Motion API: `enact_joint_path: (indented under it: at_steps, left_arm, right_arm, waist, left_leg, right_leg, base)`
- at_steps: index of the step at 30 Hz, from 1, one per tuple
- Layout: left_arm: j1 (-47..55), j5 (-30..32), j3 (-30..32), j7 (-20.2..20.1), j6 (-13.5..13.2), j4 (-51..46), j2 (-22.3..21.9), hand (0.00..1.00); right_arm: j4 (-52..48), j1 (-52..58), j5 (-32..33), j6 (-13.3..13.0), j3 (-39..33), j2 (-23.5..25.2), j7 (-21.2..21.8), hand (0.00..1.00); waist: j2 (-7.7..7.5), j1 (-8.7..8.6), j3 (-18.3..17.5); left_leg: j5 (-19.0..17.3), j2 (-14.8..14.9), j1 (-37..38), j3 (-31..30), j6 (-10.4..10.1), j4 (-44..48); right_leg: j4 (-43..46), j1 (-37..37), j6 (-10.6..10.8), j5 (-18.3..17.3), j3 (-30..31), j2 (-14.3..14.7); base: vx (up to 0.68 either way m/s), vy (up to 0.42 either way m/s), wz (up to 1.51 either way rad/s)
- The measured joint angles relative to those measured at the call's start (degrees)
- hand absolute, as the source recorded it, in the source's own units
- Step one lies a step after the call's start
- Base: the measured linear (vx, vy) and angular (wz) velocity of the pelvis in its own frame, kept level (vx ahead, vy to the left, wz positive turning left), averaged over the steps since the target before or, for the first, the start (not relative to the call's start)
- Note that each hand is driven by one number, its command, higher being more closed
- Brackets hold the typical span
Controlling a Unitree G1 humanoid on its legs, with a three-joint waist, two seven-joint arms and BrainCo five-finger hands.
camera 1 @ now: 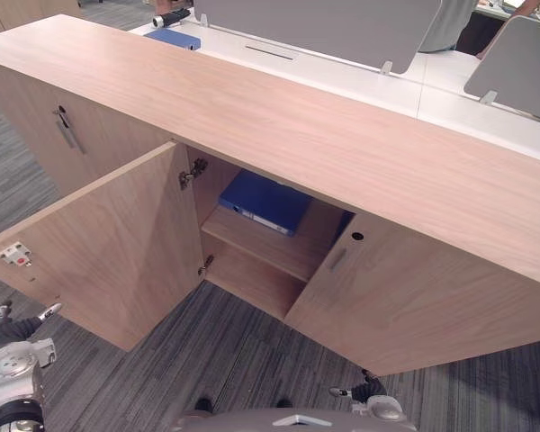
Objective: Walk over to the cabinet, pick up the folder, carry it to the office cabinet, place the folder inside the office cabinet, then close the office cabinet door
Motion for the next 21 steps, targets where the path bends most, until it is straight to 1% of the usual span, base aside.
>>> enact_joint_path:
  at_steps: [2, 4, 8, 9, 21]
  left_arm:
    - [-1.0, 0.6, -1.2, -0.2, -0.3, -0.6, 0.0, 0.00]
    - [-1.3, 0.6, -1.1, 0.1, -0.3, -0.7, 0.2, 0.00]
    - [-1.3, 0.8, -2.5, 0.0, -0.3, -0.7, 1.6, 0.00]
    - [-1.3, 1.7, -2.5, 0.0, -0.3, -0.8, 1.7, 0.00]
    - [-1.1, 2.8, -5.6, -0.3, -0.3, -0.8, 1.8, 0.00]
  right_arm:
    - [-0.2, 0.0, 0.0, 0.0, 0.0, 0.0, 0.0, 0.00]
    - [-0.5, 0.0, 0.0, 0.0, -0.1, -0.1, 0.1, 0.00]
    - [-0.5, 0.0, 0.0, 0.0, -0.1, -0.2, 0.1, 0.00]
    - [-0.5, 0.1, 0.0, 0.0, -0.1, -0.2, 0.1, 0.00]
    - [-0.5, 1.5, -0.1, 0.0, -0.1, -0.2, 0.2, 0.00]
  waist:
    - [0.05, -0.03, 0.0]
    - [0.05, -0.10, 0.0]
    - [0.06, -0.03, 0.0]
    - [0.08, -0.03, 0.0]
    - [0.52, 0.60, -0.3]
  left_leg:
    - [0.0, -0.1, 0.0, 0.1, 0.0, 0.0]
    - [-0.1, -0.1, 0.1, 0.3, 0.0, 0.0]
    - [-0.2, -0.1, 0.1, 0.3, 0.0, 0.0]
    - [-0.2, -0.1, 0.2, 0.4, 0.0, 0.0]
    - [-0.2, -0.1, 0.4, 0.7, 0.0, 0.0]
  right_leg:
    - [0.0, 0.0, 0.3, 0.2, 0.1, 0.0]
    - [0.0, 0.0, 0.3, 0.2, 0.2, 0.0]
    - [0.0, 0.1, 0.2, 0.2, 0.4, 0.0]
    - [0.0, 0.1, 0.2, 0.2, 0.4, 0.0]
    - [0.2, 0.1, 0.2, 0.2, 0.9, 0.0]
  base:
    - [0.00, 0.007, -0.02]
    - [0.00, 0.000, 0.00]
    - [0.00, 0.000, 0.00]
    - [0.00, 0.000, 0.00]
    - [-0.01, 0.000, 0.00]
